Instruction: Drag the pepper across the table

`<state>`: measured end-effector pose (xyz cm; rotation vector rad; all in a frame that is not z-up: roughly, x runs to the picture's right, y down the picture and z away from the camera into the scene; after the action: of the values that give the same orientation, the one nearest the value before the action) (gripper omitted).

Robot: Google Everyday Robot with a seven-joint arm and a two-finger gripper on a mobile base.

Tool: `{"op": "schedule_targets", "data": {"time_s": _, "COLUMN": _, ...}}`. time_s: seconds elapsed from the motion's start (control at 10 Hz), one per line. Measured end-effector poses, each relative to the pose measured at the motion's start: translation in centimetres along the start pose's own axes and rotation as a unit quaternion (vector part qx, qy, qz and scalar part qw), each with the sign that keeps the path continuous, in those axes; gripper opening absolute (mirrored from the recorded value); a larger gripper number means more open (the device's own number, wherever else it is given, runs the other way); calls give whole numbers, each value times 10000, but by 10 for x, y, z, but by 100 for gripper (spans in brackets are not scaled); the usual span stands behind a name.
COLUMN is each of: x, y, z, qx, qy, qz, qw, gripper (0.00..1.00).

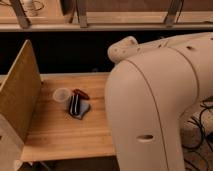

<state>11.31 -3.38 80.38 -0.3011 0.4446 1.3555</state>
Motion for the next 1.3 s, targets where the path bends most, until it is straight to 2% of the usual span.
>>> {"op": "schedule_targets", "data": {"time_s": 0.5, "x": -1, "y": 0, "z": 0, "qx": 14, "qy": -7, "qz": -34, "qw": 10000, "gripper": 80}}
{"op": "schedule_targets", "data": {"time_s": 0.6, "x": -4, "y": 0, "z": 0, "qx": 49, "qy": -23, "qz": -180, "qw": 9998, "gripper": 80}}
{"op": "schedule_targets", "data": {"time_s": 0.8, "x": -17, "y": 15, "z": 0, "qx": 124, "qy": -57, "qz": -907, "qw": 9958, "gripper": 80}}
{"op": "schedule_targets", "data": {"time_s": 0.9, "x": -23, "y": 32, "z": 1, "qx": 97, "qy": -71, "qz": -1431, "qw": 9896, "gripper": 80}}
{"op": "schedule_targets", "data": {"time_s": 1.0, "x": -29, "y": 48, "z": 2, "qx": 27, "qy": -100, "qz": -1906, "qw": 9816, "gripper": 80}}
{"op": "schedule_targets", "data": {"time_s": 1.1, "x": -35, "y": 68, "z": 0, "qx": -126, "qy": -176, "qz": -2406, "qw": 9704, "gripper": 80}}
{"op": "schedule_targets", "data": {"time_s": 1.3, "x": -45, "y": 102, "z": -5, "qx": -423, "qy": -381, "qz": -3117, "qw": 9485, "gripper": 80}}
